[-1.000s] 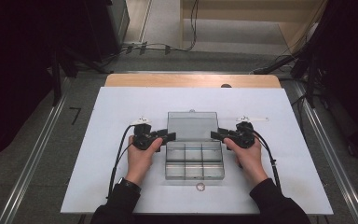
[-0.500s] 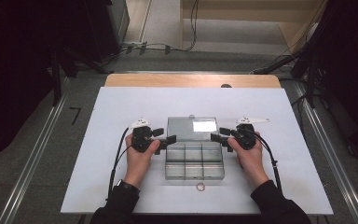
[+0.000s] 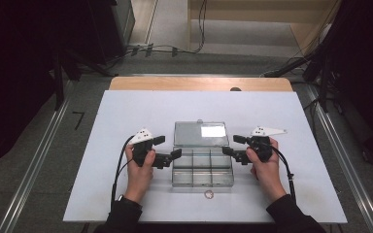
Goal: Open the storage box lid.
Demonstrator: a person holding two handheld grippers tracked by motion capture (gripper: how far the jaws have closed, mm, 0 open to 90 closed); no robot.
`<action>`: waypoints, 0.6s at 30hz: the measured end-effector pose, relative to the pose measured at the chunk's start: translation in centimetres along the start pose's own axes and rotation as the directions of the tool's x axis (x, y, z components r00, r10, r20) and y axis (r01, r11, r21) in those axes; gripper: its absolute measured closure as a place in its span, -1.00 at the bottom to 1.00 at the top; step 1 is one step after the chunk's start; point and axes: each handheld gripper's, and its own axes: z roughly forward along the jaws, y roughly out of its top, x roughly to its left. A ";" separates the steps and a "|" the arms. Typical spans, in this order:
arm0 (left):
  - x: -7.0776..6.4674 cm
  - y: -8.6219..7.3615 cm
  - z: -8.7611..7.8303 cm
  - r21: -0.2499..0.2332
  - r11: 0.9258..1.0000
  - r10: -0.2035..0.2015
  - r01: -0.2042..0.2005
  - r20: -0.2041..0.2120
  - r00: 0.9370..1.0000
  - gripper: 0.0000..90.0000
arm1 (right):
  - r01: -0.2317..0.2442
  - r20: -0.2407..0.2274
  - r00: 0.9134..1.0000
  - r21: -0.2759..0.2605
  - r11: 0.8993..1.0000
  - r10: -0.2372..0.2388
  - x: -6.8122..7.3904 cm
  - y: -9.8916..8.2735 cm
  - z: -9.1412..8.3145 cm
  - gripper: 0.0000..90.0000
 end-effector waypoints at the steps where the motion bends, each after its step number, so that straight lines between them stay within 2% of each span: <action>1: -0.1 -0.1 -0.2 0.001 1.000 0.007 -0.007 0.002 1.000 -0.95 | 0.006 -0.001 1.000 0.004 1.000 -0.006 0.1 -0.1 -0.1 -0.66; 6: -0.6 -0.6 -1.0 -0.010 1.000 0.015 -0.015 0.003 1.000 -0.95 | 0.027 -0.007 1.000 0.002 1.000 -0.027 0.6 -0.6 -0.6 -0.79; 14: -1.1 -1.4 -2.4 -0.022 0.999 0.035 -0.035 0.008 0.999 -0.95 | 0.049 -0.002 0.999 -0.018 0.999 -0.049 1.4 -1.5 -1.6 -0.82; 18: -1.4 -1.8 -3.0 -0.028 0.999 0.047 -0.047 0.013 0.999 -0.96 | 0.069 0.006 0.998 -0.034 0.997 -0.069 1.7 -1.9 -2.1 -0.92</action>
